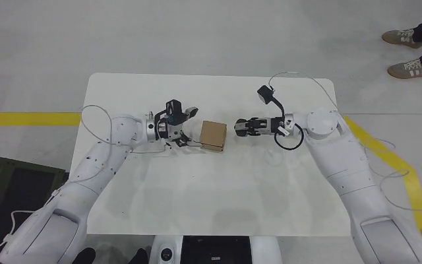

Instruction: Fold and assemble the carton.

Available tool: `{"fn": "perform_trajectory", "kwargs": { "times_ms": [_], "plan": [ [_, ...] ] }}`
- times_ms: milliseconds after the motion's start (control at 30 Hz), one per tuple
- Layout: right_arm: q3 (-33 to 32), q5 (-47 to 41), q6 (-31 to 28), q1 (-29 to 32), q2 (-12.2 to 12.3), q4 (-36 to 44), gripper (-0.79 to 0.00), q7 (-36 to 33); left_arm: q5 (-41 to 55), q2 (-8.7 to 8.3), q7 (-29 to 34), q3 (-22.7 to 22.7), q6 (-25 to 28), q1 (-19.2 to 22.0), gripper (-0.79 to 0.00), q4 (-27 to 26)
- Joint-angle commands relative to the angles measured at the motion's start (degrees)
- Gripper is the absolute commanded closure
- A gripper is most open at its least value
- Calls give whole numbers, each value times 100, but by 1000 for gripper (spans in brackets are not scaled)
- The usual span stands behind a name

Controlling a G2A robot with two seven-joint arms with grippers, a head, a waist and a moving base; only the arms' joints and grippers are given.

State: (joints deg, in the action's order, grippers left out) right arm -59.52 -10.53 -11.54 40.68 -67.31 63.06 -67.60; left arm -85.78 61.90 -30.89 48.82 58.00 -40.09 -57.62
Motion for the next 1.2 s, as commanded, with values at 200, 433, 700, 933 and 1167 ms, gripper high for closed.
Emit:
{"fn": "perform_trajectory", "kwargs": {
  "times_ms": [200, 433, 700, 933, 1167],
  "plan": [
    [-248, -54, -775, 94, 66, 99, -785, 179, 1361, -350, 682, 355, 0, 6, -785, -378],
    [-483, 261, -1769, 54, 106, -115, -785, 908, 2668, -441, 1972, 663, 0, 170, -785, -157],
    [-955, 1200, -2285, 91, 240, -88, -785, 2006, 3769, -465, 3128, 892, -114, 328, -785, 51],
    [-1461, 2124, -2154, 288, 384, 321, -785, 2930, 4079, -530, 3622, 1137, -166, 409, -785, 91],
    [-1952, 2799, -1704, 663, 519, 1012, -785, 3444, 4170, -603, 3901, 1371, -123, 474, -785, 198]
  ]
}}
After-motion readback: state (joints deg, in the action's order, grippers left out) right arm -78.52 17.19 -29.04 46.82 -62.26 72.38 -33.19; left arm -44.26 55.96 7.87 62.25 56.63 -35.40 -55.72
